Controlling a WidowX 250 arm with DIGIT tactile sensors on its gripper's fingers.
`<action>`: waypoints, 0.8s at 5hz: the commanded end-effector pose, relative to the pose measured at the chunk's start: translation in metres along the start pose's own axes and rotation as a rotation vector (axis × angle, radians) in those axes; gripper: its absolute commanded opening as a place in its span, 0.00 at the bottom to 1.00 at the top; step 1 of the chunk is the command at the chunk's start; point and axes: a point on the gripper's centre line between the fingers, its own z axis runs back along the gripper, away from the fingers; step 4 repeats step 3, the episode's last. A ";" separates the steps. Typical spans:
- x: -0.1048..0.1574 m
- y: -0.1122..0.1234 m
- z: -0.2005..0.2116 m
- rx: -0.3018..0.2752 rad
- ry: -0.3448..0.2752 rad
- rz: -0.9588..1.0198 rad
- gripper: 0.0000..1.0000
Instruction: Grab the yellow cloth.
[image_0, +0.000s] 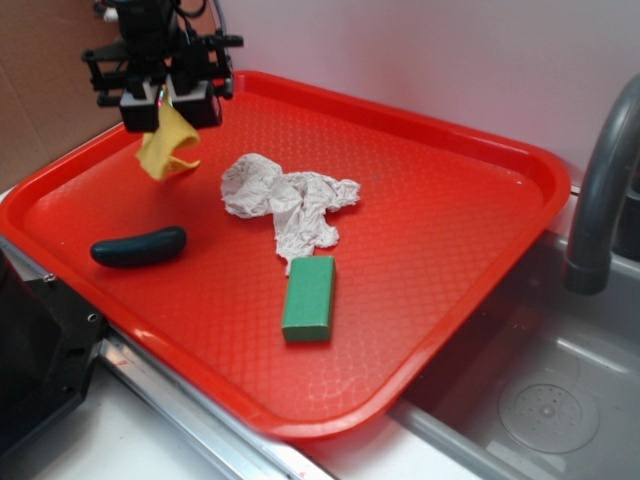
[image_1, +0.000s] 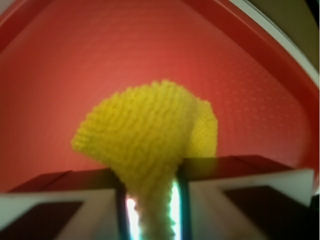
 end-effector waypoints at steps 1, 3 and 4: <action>-0.026 0.004 0.101 -0.248 0.079 -0.422 0.00; -0.032 0.015 0.123 -0.293 0.161 -0.359 0.00; -0.032 0.015 0.123 -0.293 0.161 -0.359 0.00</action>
